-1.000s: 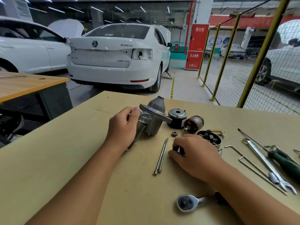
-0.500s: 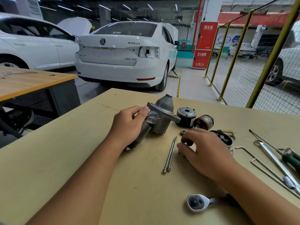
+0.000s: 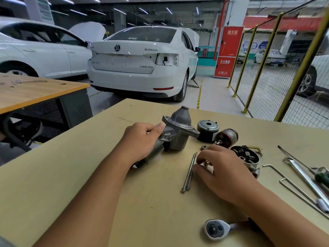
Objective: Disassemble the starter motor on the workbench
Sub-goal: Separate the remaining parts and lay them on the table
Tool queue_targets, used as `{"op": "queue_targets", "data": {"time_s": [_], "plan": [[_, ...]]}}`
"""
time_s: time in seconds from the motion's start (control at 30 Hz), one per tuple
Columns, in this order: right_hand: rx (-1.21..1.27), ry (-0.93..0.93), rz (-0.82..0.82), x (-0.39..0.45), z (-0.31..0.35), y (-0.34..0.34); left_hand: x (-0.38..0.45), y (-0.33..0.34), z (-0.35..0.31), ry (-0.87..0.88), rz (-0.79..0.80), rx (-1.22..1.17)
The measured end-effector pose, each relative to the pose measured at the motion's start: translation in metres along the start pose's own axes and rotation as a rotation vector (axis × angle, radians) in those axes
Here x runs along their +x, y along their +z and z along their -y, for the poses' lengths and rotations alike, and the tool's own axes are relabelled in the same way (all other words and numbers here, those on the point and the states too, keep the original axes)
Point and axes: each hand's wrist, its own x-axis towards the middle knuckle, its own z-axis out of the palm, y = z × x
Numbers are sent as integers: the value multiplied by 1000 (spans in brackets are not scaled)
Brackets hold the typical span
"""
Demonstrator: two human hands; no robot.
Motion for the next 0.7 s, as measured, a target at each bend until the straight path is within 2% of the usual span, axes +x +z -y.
{"op": "queue_targets", "data": {"time_s": [0.27,0.6,0.7], "plan": [[20,2,-7,2,-2,2,-2,-11,-2,23,113,143],[17,0,26,1,-3,1,-9,-20,-13,-64,221,212],[30,-6,18,-1,-3,2,-11,-24,-15,-107,274,311]]}}
